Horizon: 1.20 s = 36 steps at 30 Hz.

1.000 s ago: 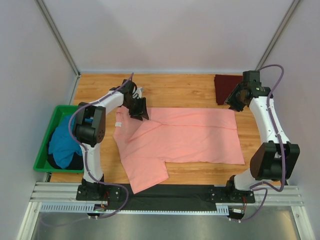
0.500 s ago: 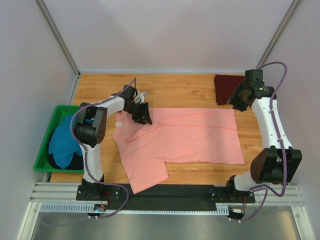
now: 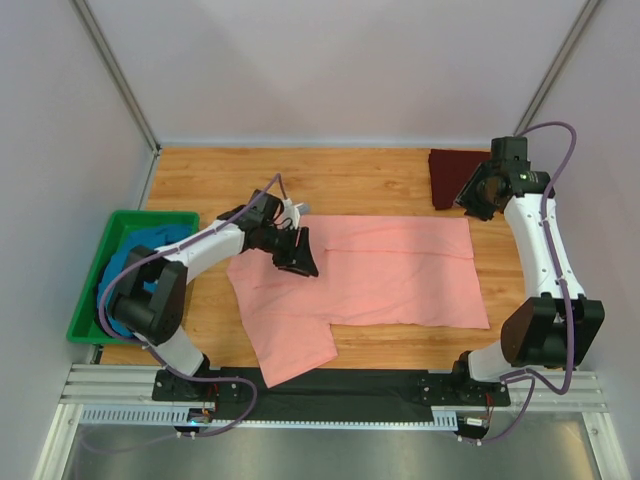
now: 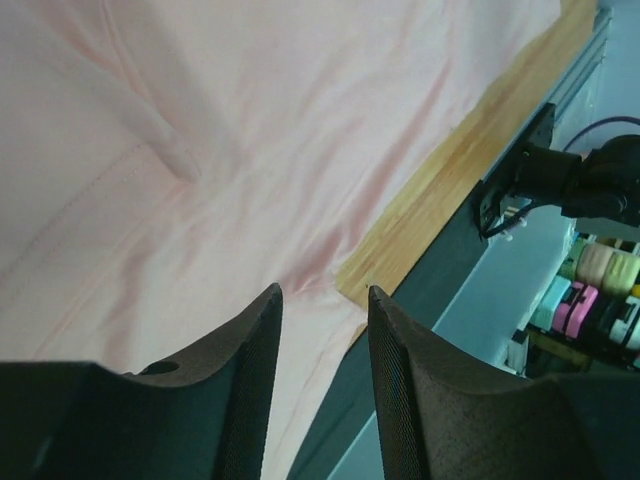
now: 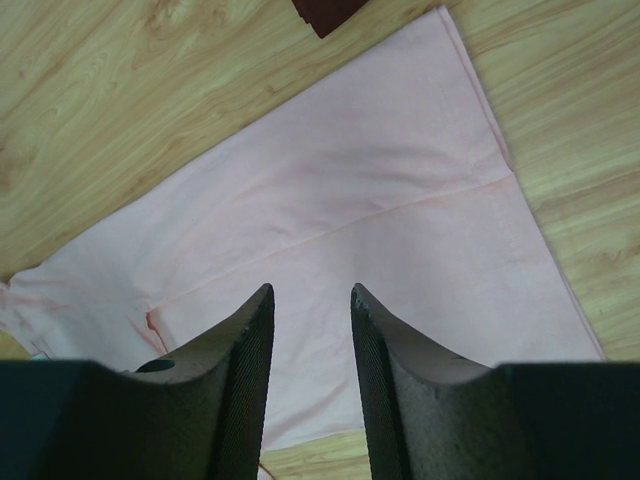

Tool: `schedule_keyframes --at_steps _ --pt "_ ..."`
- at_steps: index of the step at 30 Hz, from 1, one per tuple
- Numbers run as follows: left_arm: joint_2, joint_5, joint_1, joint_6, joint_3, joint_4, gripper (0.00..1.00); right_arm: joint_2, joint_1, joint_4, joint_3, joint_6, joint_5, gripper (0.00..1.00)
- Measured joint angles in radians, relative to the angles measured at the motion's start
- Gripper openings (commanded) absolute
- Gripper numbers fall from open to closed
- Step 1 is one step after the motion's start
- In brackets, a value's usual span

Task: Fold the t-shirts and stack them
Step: Fold the tshirt

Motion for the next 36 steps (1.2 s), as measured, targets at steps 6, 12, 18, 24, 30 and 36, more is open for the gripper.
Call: schedule_keyframes --at_steps 6,12,18,24,30,36 --pt "0.005 -0.169 0.063 -0.024 0.103 -0.120 0.48 0.013 0.009 0.006 -0.003 0.013 -0.044 0.39" --pt "0.038 -0.312 0.248 -0.082 0.157 -0.219 0.47 0.047 0.036 0.036 -0.108 0.026 -0.079 0.39" --pt "0.030 -0.421 0.304 -0.111 0.092 -0.287 0.45 0.080 0.037 0.038 -0.148 0.034 -0.082 0.39" --pt "0.024 -0.461 0.309 -0.151 0.003 -0.327 0.44 0.080 0.038 0.050 -0.148 0.040 -0.105 0.38" --pt "0.020 -0.478 0.311 -0.185 -0.036 -0.307 0.45 0.079 0.106 0.087 -0.198 0.060 -0.134 0.38" --pt "0.020 -0.468 0.311 -0.206 -0.066 -0.264 0.43 0.135 0.378 0.186 -0.218 0.124 -0.183 0.39"
